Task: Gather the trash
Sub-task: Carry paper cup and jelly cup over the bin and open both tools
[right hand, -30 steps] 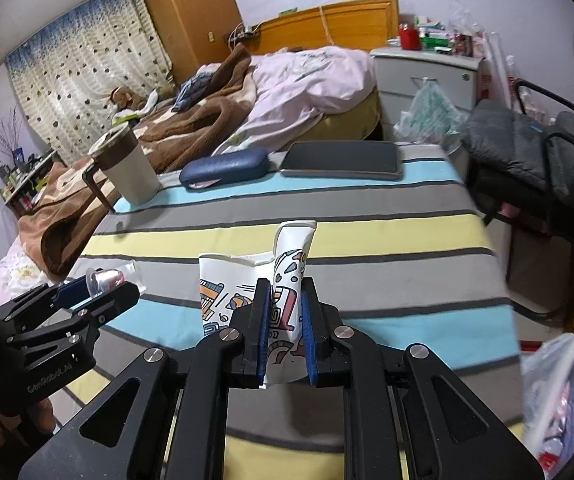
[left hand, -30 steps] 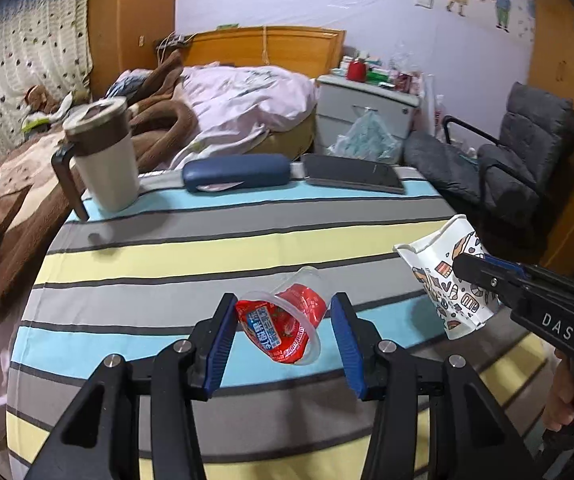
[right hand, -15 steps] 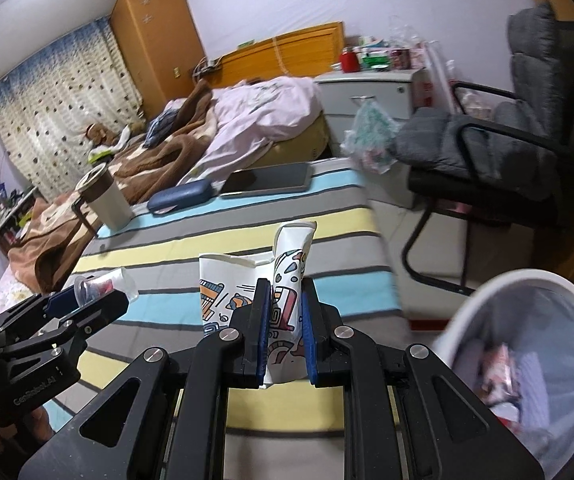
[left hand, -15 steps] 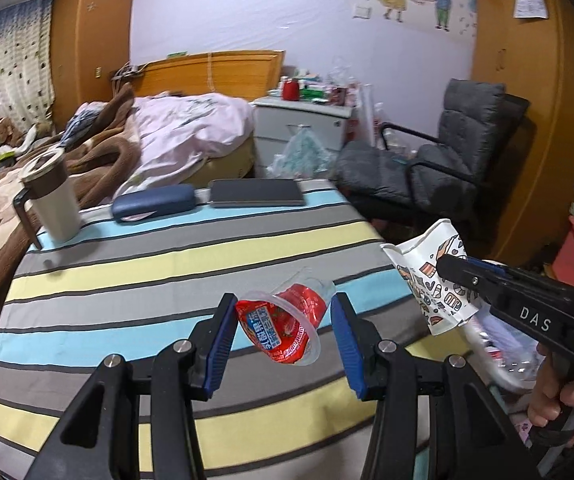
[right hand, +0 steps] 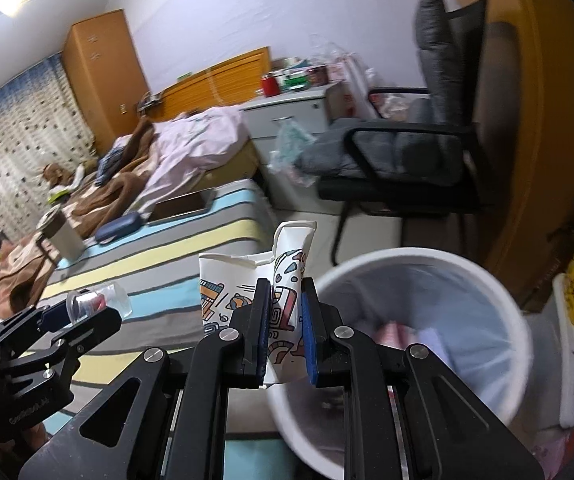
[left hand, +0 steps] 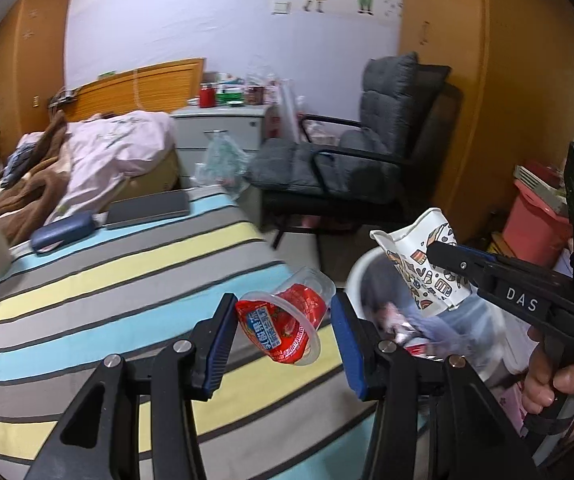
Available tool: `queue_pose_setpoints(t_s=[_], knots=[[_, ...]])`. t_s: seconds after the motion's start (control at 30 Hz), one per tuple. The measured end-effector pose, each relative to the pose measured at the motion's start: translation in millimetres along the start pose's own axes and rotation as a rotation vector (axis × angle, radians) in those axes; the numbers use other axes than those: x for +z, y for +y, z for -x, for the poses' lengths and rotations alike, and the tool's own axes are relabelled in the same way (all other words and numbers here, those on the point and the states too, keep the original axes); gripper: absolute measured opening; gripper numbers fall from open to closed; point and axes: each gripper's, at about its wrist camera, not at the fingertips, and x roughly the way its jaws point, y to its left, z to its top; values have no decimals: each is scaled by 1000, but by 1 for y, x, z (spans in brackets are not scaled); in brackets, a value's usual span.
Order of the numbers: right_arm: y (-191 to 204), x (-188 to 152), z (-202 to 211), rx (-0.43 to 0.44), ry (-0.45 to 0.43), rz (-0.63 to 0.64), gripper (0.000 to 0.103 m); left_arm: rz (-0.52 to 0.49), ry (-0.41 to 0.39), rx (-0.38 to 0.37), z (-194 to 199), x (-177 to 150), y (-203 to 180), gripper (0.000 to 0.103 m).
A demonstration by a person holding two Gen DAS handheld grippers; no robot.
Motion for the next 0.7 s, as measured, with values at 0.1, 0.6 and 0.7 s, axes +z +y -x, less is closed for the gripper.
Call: queue_pose_setpoints(t_s=[0.1, 0.6, 0.7], knots=[[-18, -2, 6, -29, -7, -30, 17, -31, 8, -32, -7, 2, -20, 50], [-88, -20, 16, -212, 35, -59, 17, -101, 99, -139, -53, -4, -96, 50], [-98, -24, 14, -226, 55, -74, 17, -105, 123, -145, -63, -8, -104, 50]])
